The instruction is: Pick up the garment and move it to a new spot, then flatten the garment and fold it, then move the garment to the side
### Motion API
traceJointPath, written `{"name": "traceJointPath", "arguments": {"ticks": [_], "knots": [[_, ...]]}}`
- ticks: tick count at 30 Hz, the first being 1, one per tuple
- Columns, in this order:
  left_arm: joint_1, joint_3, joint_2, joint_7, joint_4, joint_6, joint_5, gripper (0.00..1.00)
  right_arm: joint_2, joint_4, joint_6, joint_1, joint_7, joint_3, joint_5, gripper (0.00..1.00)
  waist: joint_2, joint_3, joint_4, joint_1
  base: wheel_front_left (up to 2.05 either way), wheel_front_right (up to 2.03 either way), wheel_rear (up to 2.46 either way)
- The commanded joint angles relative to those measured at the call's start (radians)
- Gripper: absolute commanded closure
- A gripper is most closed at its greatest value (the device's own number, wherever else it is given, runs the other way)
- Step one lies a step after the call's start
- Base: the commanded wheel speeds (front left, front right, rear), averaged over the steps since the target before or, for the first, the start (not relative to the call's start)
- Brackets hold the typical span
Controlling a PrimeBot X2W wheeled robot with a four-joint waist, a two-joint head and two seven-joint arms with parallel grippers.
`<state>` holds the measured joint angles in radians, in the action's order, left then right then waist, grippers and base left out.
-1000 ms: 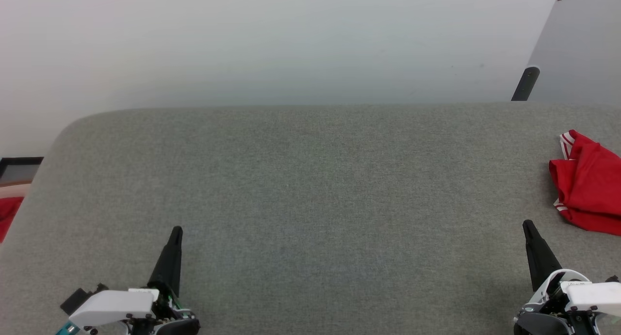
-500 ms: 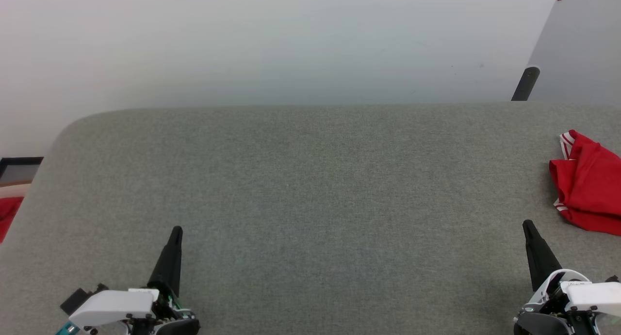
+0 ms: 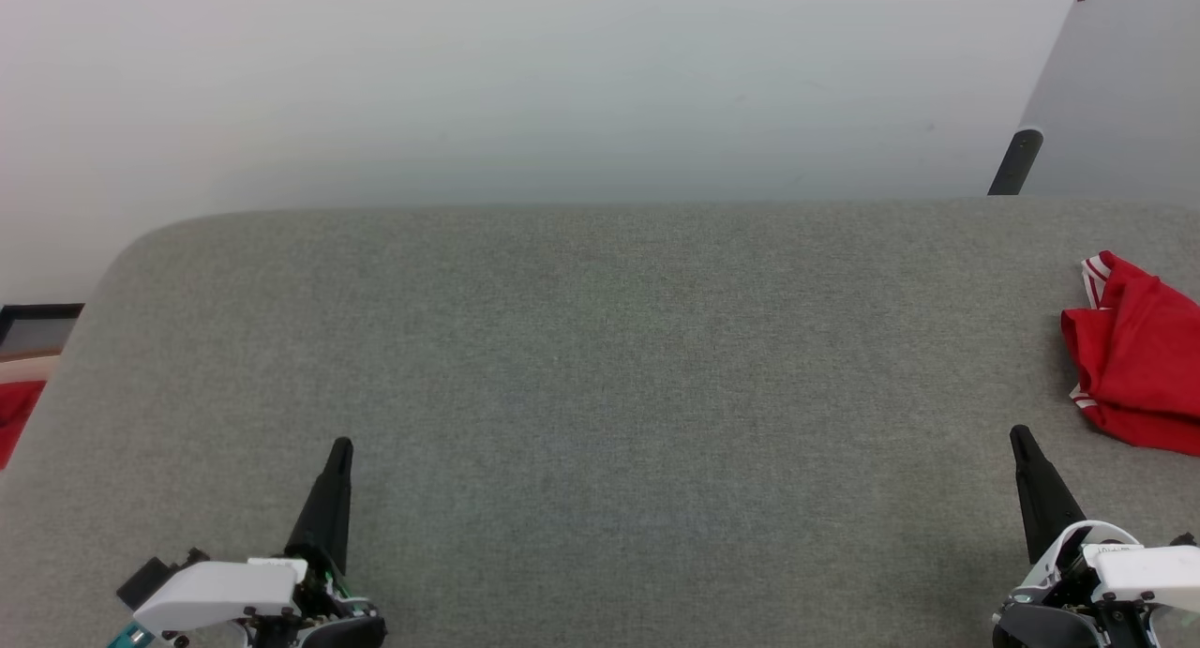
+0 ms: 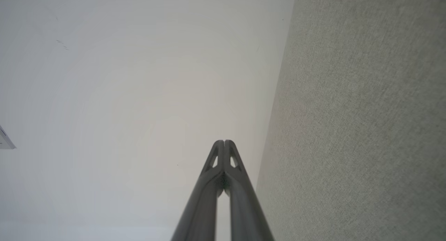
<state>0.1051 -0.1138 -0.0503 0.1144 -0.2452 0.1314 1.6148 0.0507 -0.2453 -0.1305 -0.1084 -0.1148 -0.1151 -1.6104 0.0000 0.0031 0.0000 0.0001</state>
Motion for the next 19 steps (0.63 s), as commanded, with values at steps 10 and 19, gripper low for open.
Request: {"name": "traceJointPath", "arguments": {"ticks": [10, 19], "knots": [[0.009, -0.003, 0.001, 0.003, -0.001, -0.001, -0.004, 1.00, -0.003, 0.000, 0.000, -0.004, -0.001, 0.003, -0.005, 1.00, 0.0000, 0.000, 0.000, -0.0001, 0.00, 0.00, 0.00], [0.009, -0.003, 0.002, 0.003, -0.001, -0.001, -0.005, 1.00, -0.003, 0.000, 0.000, -0.004, -0.001, 0.003, -0.005, 1.00, 0.0000, 0.000, 0.000, -0.0001, 0.00, 0.00, 0.00]]}}
